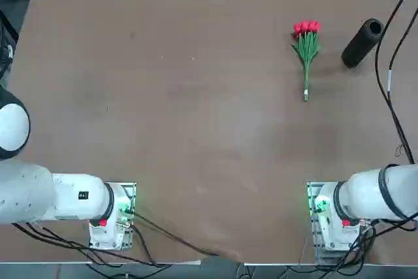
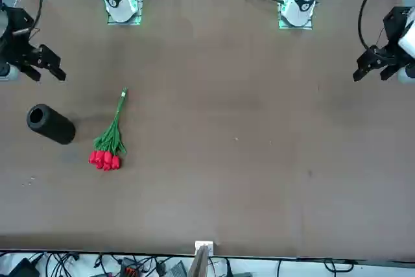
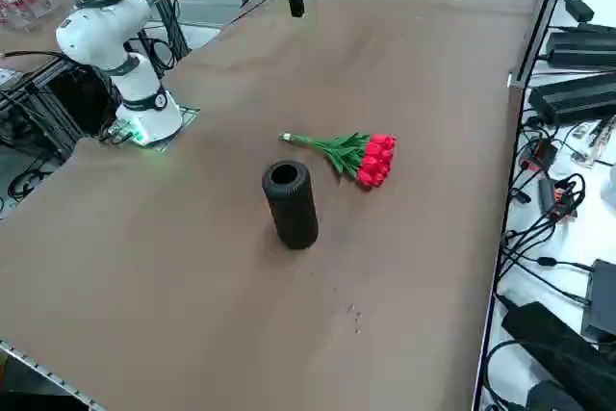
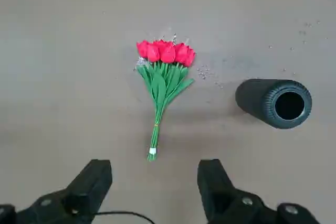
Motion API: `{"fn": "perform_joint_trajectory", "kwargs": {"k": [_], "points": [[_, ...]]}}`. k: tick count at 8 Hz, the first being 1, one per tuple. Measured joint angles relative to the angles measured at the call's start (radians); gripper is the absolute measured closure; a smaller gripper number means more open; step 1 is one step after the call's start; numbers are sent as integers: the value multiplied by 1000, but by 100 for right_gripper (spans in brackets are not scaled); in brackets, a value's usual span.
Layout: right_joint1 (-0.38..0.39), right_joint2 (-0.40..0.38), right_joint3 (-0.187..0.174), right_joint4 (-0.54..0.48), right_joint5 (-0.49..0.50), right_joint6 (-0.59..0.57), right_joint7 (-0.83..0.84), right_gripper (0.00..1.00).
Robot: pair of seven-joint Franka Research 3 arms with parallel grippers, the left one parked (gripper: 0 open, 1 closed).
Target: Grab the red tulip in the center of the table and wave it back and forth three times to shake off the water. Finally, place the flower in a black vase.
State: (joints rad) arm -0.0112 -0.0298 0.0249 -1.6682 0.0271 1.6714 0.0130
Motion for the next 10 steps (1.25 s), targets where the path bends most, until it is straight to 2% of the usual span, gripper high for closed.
{"fn": "perform_joint_trajectory", "kwargs": {"k": [8, 10], "points": [[0, 8, -1, 8, 0, -39, -15, 0], [0, 8, 0, 12, 0, -84, -15, 0]]}}
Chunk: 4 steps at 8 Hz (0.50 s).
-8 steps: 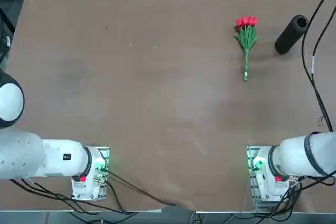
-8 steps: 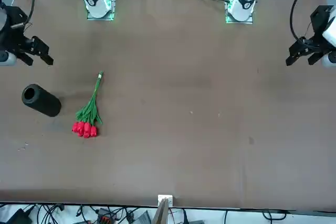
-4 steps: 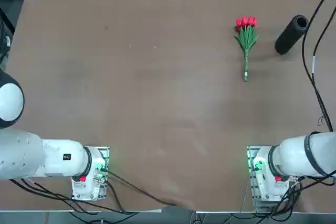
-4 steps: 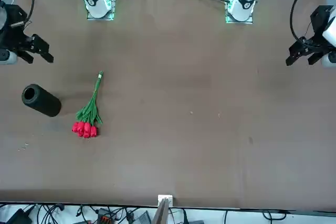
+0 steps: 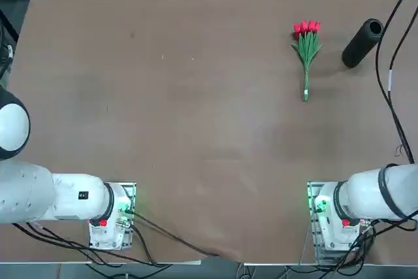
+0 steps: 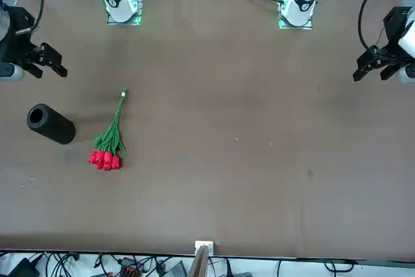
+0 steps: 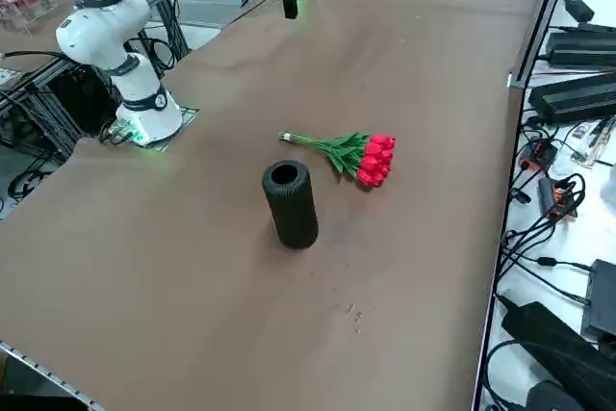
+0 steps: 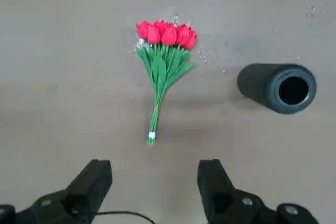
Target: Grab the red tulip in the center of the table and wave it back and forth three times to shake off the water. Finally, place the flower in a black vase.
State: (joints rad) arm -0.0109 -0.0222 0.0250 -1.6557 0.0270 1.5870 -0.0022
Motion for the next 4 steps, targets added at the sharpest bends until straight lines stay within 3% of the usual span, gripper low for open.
{"fn": "perform_joint_trajectory", "kwargs": {"k": [2, 4], "points": [[0, 17, 0, -2, 0, -103, 1, 0], [0, 112, 0, -11, 0, -226, 1, 0]]}}
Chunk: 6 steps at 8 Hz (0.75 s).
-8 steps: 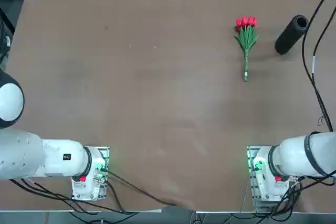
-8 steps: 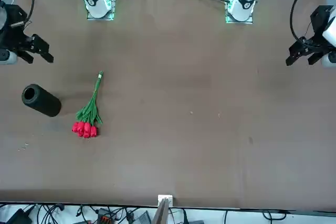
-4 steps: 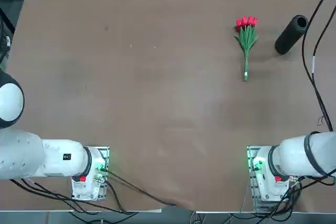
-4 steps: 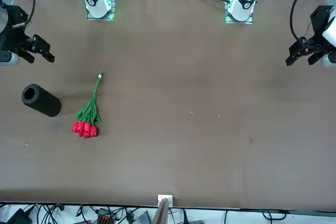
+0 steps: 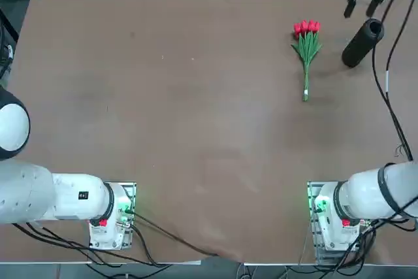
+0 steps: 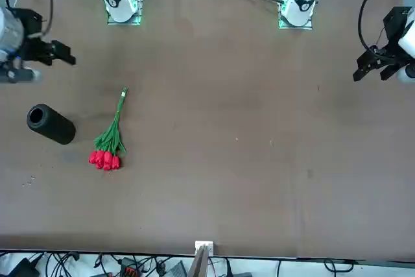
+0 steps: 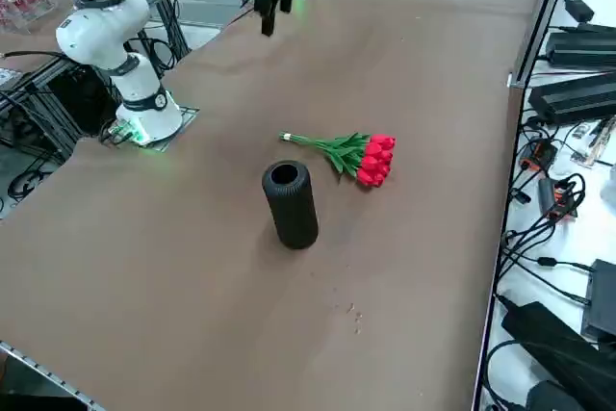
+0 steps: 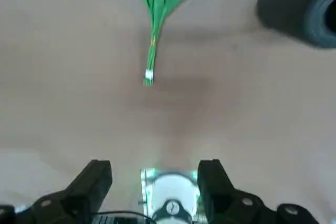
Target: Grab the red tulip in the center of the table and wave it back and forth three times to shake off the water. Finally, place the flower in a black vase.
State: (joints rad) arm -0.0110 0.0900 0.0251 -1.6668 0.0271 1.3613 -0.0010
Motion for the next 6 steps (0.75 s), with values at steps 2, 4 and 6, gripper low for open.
{"fn": "perform_joint_trajectory", "kwargs": {"k": [2, 4, 6], "points": [[0, 155, 0, -3, 2, -11, 0, 0], [1, 323, 3, 10, 7, 17, 0, 0], [13, 487, 9, 95, 50, 56, 0, 0]]}}
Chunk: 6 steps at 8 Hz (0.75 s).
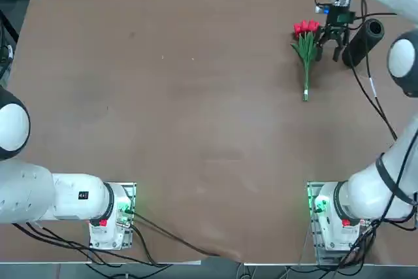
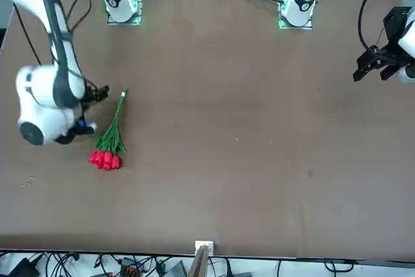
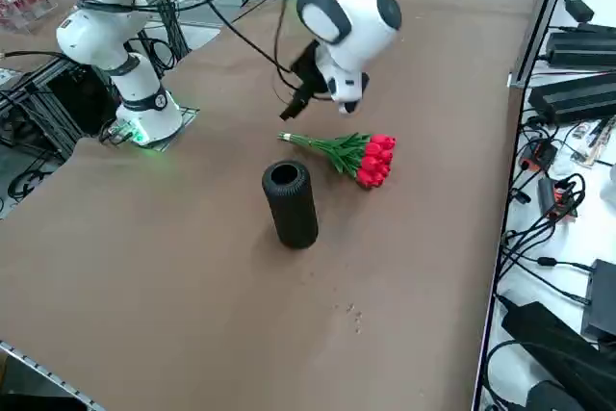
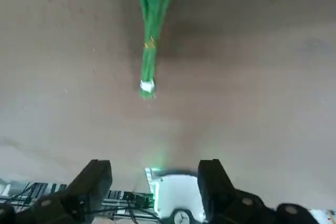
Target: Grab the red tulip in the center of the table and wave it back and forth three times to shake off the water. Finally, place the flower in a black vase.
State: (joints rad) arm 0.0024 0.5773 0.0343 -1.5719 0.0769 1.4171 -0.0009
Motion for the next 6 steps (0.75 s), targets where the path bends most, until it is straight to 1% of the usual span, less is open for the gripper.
{"fn": "perform_joint_trajectory", "kwargs": {"k": [1, 3, 4, 6], "points": [[12, 63, 1, 37, 17, 17, 1, 0], [18, 153, 2, 61, 24, 103, 2, 0], [17, 181, 1, 67, 24, 130, 2, 0], [12, 202, -5, 72, 24, 144, 2, 0]]}}
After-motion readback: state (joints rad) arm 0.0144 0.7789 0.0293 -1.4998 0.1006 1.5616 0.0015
